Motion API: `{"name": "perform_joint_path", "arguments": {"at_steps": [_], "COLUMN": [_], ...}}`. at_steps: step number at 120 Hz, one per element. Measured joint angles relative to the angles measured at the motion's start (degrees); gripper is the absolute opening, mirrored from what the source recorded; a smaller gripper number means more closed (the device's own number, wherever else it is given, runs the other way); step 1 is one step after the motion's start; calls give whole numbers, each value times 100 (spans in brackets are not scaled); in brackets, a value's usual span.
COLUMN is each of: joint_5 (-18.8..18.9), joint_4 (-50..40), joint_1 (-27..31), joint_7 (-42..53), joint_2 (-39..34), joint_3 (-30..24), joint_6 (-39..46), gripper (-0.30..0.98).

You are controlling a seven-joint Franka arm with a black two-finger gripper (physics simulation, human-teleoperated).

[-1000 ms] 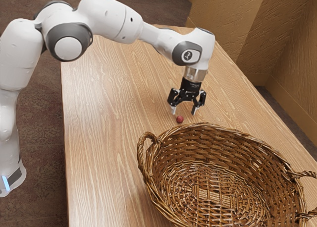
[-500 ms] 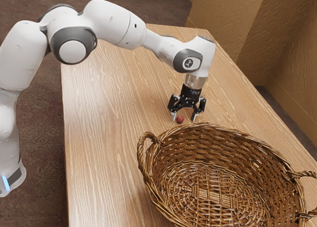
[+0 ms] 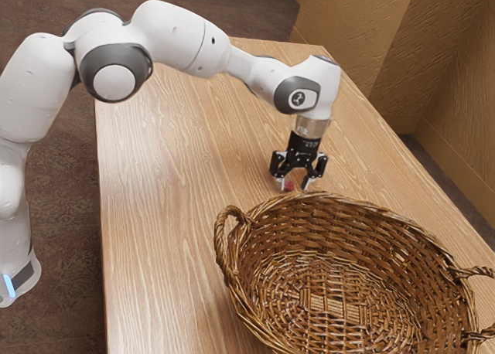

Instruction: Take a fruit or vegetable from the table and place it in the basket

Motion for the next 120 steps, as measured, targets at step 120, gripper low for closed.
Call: {"name": "perform_joint_path", "arguments": {"at_steps": [120], "joint_5": [839], "joint_4": [1068], "joint_1": [-2568], "joint_7": [-510], "joint_2": [-1135], "joint_3": [-11], "joint_6": [52], "gripper": [13]}}
